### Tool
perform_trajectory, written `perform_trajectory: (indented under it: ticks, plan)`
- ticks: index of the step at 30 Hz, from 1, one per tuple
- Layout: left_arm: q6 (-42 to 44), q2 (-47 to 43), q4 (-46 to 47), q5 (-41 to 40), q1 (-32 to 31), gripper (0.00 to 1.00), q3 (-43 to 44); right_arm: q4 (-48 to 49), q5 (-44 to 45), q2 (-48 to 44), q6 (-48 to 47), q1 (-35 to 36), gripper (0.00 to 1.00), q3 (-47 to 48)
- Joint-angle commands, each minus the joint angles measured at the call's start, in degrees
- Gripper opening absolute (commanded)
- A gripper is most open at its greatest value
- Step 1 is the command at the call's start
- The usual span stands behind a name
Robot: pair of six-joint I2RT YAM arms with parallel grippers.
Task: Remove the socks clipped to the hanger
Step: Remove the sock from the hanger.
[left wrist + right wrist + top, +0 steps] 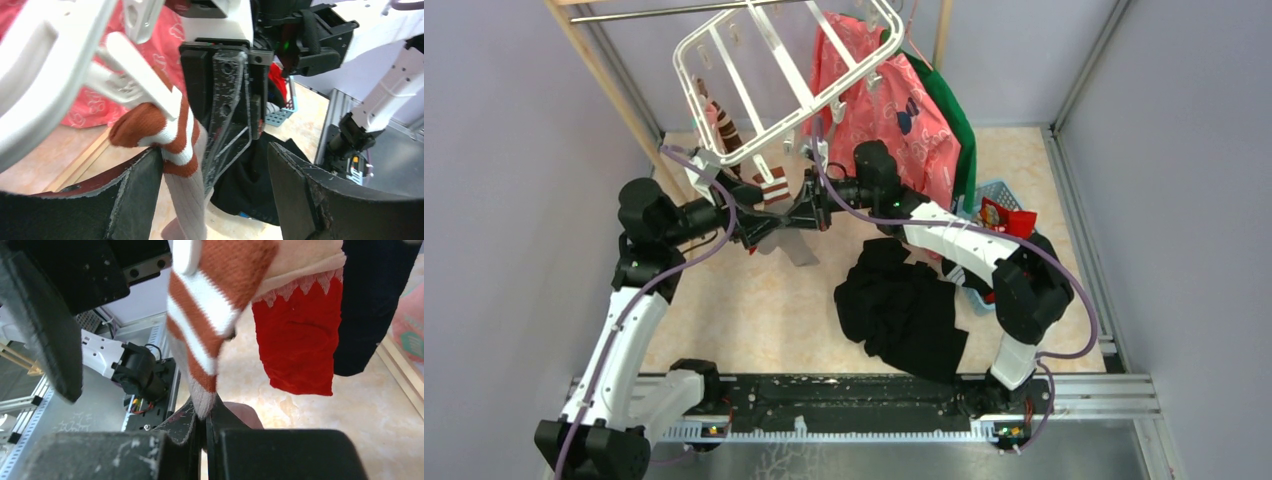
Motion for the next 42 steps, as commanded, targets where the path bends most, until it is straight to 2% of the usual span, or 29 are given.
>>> perform_trajectory:
  ticks: [1,3,6,10,13,19,21,24,29,34,37,42]
  plan:
    - [3.43,-2.41,-1.66,-4.29,1.94,0.82,-0.21,5.74,-2.9,-4.76,2.47,0.42,0.0,-0.86]
    - [5.08,-3.01,-3.93,-3.32,2.63,0.84,-0.55,6.5,-3.53,-6.0,3.5,0.41,0.0,-1.25]
    - [4.94,-3.59,-2.41,0.01,3.33,0.82,-2.42,8.72,-4.53,-7.16,5.46,0.39,0.0,-2.24]
    - [-0.12,-3.31,5.24,5.74,3.42,0.69,-5.41,12.47,-5.11,-8.1,8.24,0.4,0.0,-3.83]
    - [-2.07,-3.17,7.71,7.5,3.42,0.59,-6.49,13.4,-4.94,-8.38,8.92,0.42,0.0,-4.54]
    - [-6.89,-3.03,13.38,10.72,3.34,0.33,-8.82,12.8,-3.64,-8.32,9.17,0.4,0.0,-4.11]
    - [-8.22,-3.0,15.09,11.19,3.33,0.2,-9.29,11.4,-2.58,-8.46,8.74,0.42,0.07,-3.55]
    - [-9.27,-2.9,15.93,11.84,3.33,0.0,-9.38,8.67,-0.74,-8.74,8.0,0.15,0.28,-2.1]
    - [-10.44,-2.56,17.69,13.82,3.33,0.0,-9.67,8.58,1.97,-8.34,12.42,-2.16,0.5,0.86]
    - [-12.26,-1.93,19.83,15.29,3.33,0.0,-9.9,12.3,0.92,-6.2,19.31,-4.34,0.74,4.23]
    - [-12.69,-1.57,20.47,15.77,3.33,0.0,-9.77,12.65,0.47,-4.45,21.05,-4.24,0.79,6.54]
    - [-12.88,-1.17,20.58,15.71,3.33,0.0,-9.73,11.0,0.22,-1.71,21.55,-3.13,0.79,10.72]
